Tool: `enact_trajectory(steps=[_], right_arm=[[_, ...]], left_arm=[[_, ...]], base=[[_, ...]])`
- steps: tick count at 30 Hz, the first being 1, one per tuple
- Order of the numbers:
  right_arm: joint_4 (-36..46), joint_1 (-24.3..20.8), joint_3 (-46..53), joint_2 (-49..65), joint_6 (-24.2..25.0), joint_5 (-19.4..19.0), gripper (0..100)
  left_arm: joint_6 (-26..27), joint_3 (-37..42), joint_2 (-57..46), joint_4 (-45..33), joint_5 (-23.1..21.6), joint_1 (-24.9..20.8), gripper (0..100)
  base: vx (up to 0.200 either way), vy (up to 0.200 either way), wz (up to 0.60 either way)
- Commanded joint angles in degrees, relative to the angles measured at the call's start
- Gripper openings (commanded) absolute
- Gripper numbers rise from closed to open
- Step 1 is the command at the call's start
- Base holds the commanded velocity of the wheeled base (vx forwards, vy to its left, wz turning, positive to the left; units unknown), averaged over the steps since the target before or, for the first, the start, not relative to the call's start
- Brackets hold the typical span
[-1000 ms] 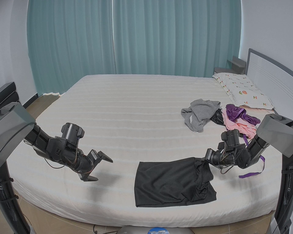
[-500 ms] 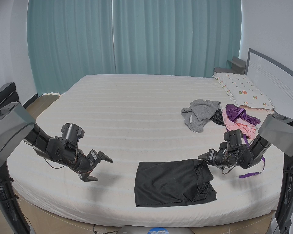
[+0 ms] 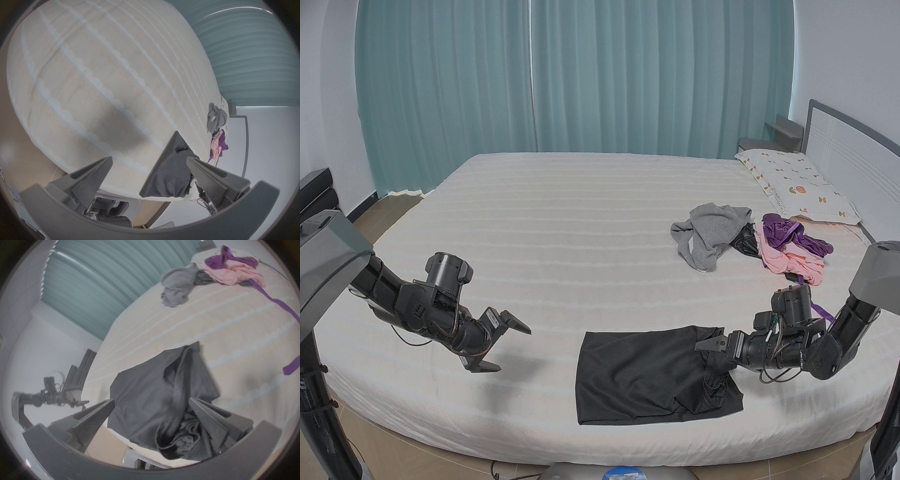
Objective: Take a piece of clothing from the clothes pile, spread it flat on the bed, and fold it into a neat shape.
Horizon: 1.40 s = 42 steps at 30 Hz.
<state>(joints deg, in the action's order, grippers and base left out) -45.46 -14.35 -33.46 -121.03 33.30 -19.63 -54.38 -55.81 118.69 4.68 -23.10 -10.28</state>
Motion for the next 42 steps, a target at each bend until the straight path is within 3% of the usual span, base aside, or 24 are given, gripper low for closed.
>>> enact_trajectory(steps=[1,8,17,18,32,42], right_arm=[[-4.6,-3.8,5.9,1.8,-2.5,-0.7,100],[-5.1,-5.6,4.6,-3.1,-7.8,-0.4,100],[-4.6,-4.2,6.0,-4.1,-14.1,0.2,100],[-4.7,-3.7,6.6,-3.9,-14.5,0.3,0],[-5.2,0.4,12.5,0.6,-17.1,0.7,0],[-5.2,6.5,17.7,2.4,-19.8,0.2,0]], left_arm=[[0.0,0.0,0.0,0.0,0.0,0.0,100],[-0.1,0.0,0.0,0.0,-0.1,0.0,100],[0.0,0.0,0.0,0.0,-0.1,0.0,100],[-0.1,0.0,0.0,0.0,-0.1,0.0,100],[-0.1,0.0,0.0,0.0,-0.1,0.0,100],[-0.1,0.0,0.0,0.0,-0.1,0.0,100]], base=[[0.0,0.0,0.0],[0.0,0.0,0.0],[0.0,0.0,0.0],[0.0,0.0,0.0],[0.0,0.0,0.0],[0.0,0.0,0.0]])
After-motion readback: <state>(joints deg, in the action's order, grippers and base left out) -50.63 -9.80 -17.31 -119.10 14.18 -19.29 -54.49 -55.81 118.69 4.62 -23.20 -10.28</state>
